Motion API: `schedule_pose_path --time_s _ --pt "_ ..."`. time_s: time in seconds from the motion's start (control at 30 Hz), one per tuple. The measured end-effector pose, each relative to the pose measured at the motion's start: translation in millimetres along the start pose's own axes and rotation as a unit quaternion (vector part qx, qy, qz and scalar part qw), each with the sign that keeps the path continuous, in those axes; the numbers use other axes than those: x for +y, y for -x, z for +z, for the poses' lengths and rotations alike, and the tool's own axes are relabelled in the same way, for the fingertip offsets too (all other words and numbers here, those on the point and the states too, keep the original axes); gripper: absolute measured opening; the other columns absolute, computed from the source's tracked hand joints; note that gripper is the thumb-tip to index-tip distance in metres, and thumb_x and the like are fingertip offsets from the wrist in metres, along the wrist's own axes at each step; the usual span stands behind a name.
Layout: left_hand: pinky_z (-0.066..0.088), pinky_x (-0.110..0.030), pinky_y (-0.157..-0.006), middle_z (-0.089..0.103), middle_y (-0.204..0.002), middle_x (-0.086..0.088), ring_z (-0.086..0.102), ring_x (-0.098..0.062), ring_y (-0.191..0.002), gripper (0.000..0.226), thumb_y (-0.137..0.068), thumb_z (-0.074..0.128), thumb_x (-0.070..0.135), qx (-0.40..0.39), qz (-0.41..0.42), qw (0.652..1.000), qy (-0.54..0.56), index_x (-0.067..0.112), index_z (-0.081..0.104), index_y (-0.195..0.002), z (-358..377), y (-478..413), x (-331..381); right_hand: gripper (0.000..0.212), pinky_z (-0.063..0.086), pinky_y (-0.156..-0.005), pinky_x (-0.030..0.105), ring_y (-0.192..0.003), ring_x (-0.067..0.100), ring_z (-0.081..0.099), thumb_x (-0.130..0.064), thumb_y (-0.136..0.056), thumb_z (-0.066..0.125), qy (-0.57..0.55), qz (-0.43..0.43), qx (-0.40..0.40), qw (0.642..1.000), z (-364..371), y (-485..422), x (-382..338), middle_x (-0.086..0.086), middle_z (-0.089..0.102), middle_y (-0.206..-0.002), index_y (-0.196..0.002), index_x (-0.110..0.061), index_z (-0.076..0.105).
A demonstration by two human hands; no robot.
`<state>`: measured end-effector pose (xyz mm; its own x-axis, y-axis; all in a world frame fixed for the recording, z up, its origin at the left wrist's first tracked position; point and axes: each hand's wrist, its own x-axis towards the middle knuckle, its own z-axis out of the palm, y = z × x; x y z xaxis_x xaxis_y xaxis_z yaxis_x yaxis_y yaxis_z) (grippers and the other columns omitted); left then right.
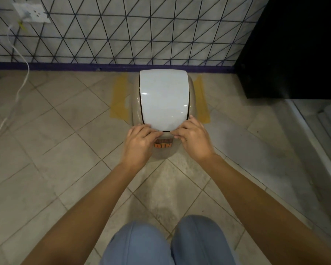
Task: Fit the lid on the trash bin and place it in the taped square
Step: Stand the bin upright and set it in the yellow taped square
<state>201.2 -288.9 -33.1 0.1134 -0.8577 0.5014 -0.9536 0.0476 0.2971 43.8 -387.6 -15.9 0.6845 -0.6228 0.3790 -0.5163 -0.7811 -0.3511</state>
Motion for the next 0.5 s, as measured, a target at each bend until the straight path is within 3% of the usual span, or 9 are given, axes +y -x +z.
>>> schedule_pose_path --time_s 0.13,0.37,0.5 --pt "0.043 -0.034 -0.079 0.074 -0.089 -0.007 0.067 -0.031 -0.093 0.028 -0.069 0.076 -0.004 -0.02 0.0 1.0 -0.002 0.009 0.075 -0.094 4 -19 -15 0.02 0.048 -0.089 0.046 -0.076 0.036 0.062 0.007 -0.066 0.075 0.005 0.017 -0.036 0.999 2 -22 4 0.013 0.067 -0.068 -0.082 -0.004 0.076" --pt "0.034 -0.031 -0.078 0.073 -0.09 -0.006 0.065 -0.028 -0.093 0.034 -0.067 0.077 -0.005 -0.023 0.006 1.0 -0.016 0.011 0.074 -0.096 17 -45 -34 0.027 0.052 -0.082 0.05 -0.074 0.036 0.063 0.009 -0.061 0.077 0.014 0.001 -0.049 0.999 11 -52 24 0.013 0.066 -0.068 -0.084 -0.005 0.076" --pt "0.031 -0.028 -0.073 0.072 -0.087 -0.006 0.052 -0.02 -0.095 0.033 -0.066 0.077 -0.005 -0.025 0.008 0.999 -0.026 0.011 0.075 -0.094 17 -60 -38 0.028 0.052 -0.072 0.04 -0.071 0.034 0.063 0.005 -0.055 0.081 0.024 -0.01 -0.042 0.999 9 -67 29 0.011 0.065 -0.063 -0.079 -0.008 0.077"
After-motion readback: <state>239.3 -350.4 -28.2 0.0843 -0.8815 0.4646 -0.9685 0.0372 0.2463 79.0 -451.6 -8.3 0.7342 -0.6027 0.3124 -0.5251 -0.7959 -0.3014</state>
